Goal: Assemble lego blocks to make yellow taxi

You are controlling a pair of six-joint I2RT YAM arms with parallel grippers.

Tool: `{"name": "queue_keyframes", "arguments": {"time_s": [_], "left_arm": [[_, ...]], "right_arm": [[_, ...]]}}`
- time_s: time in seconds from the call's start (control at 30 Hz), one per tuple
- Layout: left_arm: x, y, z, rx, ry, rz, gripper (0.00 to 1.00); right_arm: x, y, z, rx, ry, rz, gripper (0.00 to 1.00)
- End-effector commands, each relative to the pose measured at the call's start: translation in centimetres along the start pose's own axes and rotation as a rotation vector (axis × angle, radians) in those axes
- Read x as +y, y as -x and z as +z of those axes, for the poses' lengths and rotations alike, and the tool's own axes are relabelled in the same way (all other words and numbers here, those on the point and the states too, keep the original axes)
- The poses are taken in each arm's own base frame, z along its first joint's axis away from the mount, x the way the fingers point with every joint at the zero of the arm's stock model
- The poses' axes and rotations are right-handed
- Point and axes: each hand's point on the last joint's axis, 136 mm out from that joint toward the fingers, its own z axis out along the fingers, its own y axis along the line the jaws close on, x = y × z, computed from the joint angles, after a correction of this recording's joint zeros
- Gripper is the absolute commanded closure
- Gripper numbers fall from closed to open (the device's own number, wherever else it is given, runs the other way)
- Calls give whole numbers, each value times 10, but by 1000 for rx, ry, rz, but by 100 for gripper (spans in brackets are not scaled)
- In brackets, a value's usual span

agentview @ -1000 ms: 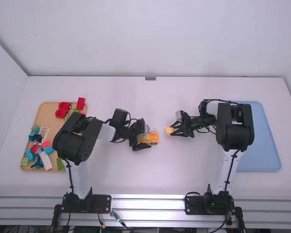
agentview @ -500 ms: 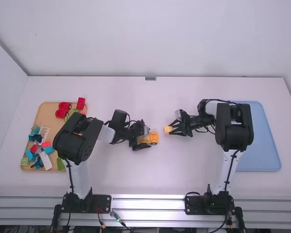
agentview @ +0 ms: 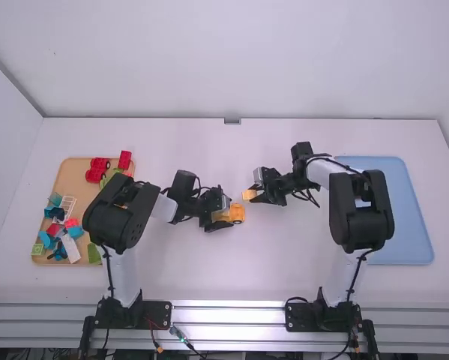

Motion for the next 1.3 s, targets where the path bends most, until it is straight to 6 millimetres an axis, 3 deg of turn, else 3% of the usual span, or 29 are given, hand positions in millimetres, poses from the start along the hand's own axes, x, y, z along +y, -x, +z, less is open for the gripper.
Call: {"name": "queue_keyframes", "arguments": {"time_s": [0.0,0.17,0.33,0.37,0.63,1.27], "left_arm": [[-10,-13,5,8,-31,-16,14],[-12,-15,6,9,-37,-16,16],[-11,-14,6,6,-34,10,26],[-11,-14,6,6,-34,10,34],[-12,-13,6,2,-40,10,45],[-26,-11,6,-26,-96,45,47]], "right_arm": [[12,6,4,32,-8,91,85],[23,10,15,23,-29,77,85],[21,1,32,53,-72,121,94],[22,-2,38,72,-85,141,94],[29,-5,51,106,-80,151,96],[43,-20,53,99,-85,101,95]]}}
